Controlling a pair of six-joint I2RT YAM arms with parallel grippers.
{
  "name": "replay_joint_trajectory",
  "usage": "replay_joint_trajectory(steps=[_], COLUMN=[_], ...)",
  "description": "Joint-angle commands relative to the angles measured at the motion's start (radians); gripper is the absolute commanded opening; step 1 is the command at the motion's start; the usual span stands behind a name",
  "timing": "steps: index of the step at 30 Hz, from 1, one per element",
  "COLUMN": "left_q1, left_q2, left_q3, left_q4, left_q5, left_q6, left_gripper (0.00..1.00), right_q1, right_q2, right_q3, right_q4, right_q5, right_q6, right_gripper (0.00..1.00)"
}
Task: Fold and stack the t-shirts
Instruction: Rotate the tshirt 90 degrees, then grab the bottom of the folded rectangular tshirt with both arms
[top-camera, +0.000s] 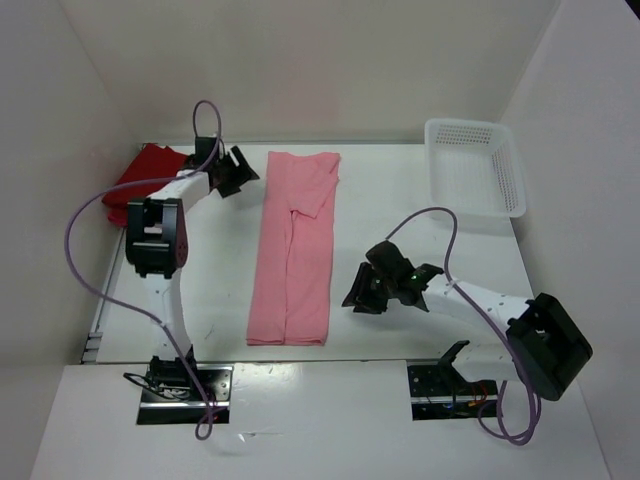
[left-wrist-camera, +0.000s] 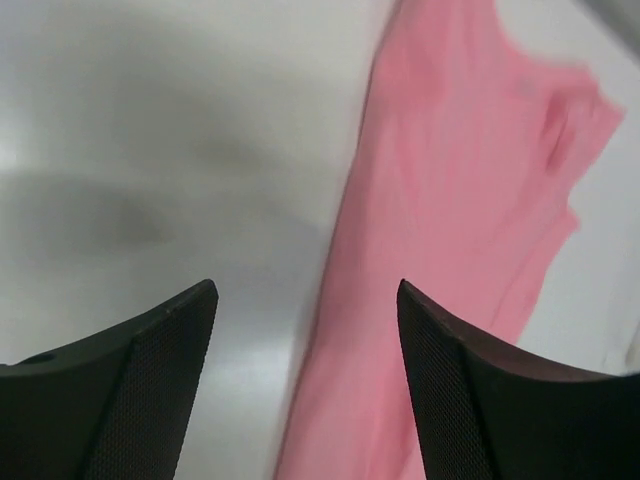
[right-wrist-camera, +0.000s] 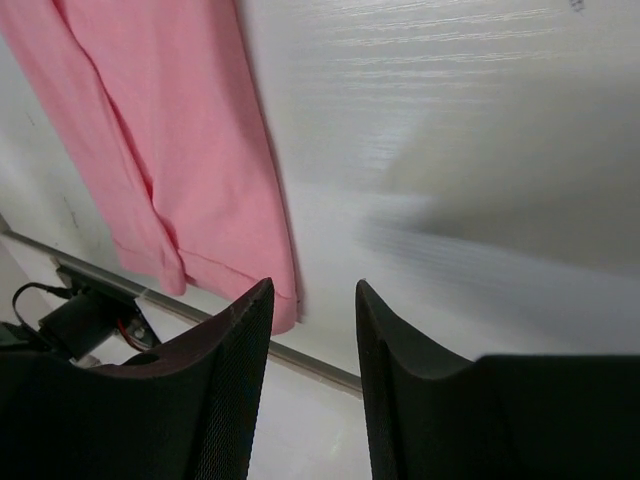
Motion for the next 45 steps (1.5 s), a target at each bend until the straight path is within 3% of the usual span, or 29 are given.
replay_joint_trajectory(steps=[1, 3, 7, 12, 15, 19, 21, 27, 30, 34, 36, 37, 38, 42, 45], left_q1=[-0.042, -0.042, -0.085, -0.097, -0.097, -0.174, -0.244, -0.264, -0.275, -0.333, -0.362, -0.397, -0.414, -0.496, -0.536], left_q2=[-0.275, -0.435, -0.669, -1.004, -1.142, -1.119, -1.119, -1.128, -1.128, -1.099, -1.09, -1.09, -1.079, -1.056, -0.984], left_q3=[-0.265, -0.495, -0.772, -0.999, -1.044, -1.085, -1.098, -1.147, -1.156, -1.156, -1.165, -1.165, -1.165, -1.156, -1.156], left_q4=[0.066, 0.065, -0.051, -0.245, -0.369, -0.375, -0.375, -0.337, -0.322, -0.302, -0.302, -0.302, -0.314, -0.34, -0.34], left_q5=[-0.035, -0.022, -0.036, -0.015, -0.03, 0.045, -0.005, 0.004, 0.025, 0.025, 0.036, 0.036, 0.036, 0.004, 0.033], left_q6=[0.009, -0.01, -0.028, -0.1, -0.13, -0.157, -0.197, -0.216, -0.216, -0.206, -0.206, -0.206, -0.206, -0.226, -0.217], left_gripper=[0.8, 0.73, 0.58, 0.48, 0.45, 0.44, 0.42, 0.39, 0.39, 0.41, 0.41, 0.41, 0.41, 0.41, 0.46], right_q1=[-0.005, 0.027, 0.139, 0.219, 0.23, 0.239, 0.239, 0.239, 0.219, 0.11, 0.08, 0.079, 0.079, 0.079, 0.079], right_q2=[0.011, 0.042, 0.131, 0.189, 0.2, 0.231, 0.243, 0.332, 0.314, 0.165, 0.082, 0.068, 0.068, 0.048, 0.015], right_q3=[0.03, 0.018, 0.05, 0.069, 0.069, 0.03, 0.021, 0.074, 0.095, 0.029, -0.005, -0.005, -0.019, -0.066, -0.091], right_q4=[0.067, 0.115, 0.137, 0.17, 0.181, 0.208, 0.235, 0.235, 0.14, 0.071, 0.051, 0.039, 0.038, 0.038, 0.057], right_q5=[-0.035, -0.044, -0.064, -0.074, -0.084, -0.121, -0.121, -0.065, -0.009, 0.029, 0.02, 0.02, -0.012, -0.043, -0.043], right_q6=[-0.01, 0.005, 0.015, 0.038, 0.038, 0.065, 0.065, 0.065, 0.041, -0.004, -0.022, -0.033, -0.033, -0.021, 0.001], right_gripper=[0.44, 0.44, 0.48, 0.53, 0.56, 0.56, 0.51, 0.11, 0.03, 0.03, 0.12, 0.24, 0.28, 0.36, 0.4])
